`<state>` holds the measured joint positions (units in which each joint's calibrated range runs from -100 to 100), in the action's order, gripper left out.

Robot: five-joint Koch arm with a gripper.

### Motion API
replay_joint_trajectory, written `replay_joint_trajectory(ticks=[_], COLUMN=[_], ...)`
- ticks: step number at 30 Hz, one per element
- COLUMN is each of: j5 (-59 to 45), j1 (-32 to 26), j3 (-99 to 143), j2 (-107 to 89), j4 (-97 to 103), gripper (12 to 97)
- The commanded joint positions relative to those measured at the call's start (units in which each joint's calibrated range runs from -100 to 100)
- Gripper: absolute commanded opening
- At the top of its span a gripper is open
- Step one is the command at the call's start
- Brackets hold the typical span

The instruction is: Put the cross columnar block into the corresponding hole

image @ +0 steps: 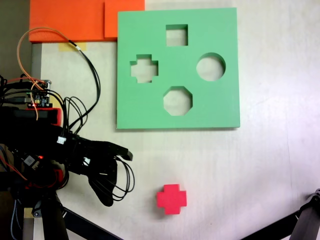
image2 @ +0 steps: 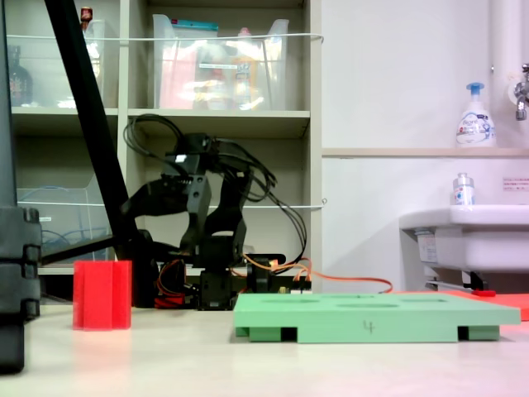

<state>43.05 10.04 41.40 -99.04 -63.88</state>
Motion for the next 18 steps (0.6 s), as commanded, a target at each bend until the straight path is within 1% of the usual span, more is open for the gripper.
replay_joint_trajectory(ticks=[1,7,18], j5=[-2.69,-7.08,-7.72], j1=[0.88,1.86,0.63], j3=[-5.41,-12.09,-17.97], j2=[2.95,15.10,27.12], j4=[0.56,1.24,9.62], gripper=[82.4,82.1,81.7])
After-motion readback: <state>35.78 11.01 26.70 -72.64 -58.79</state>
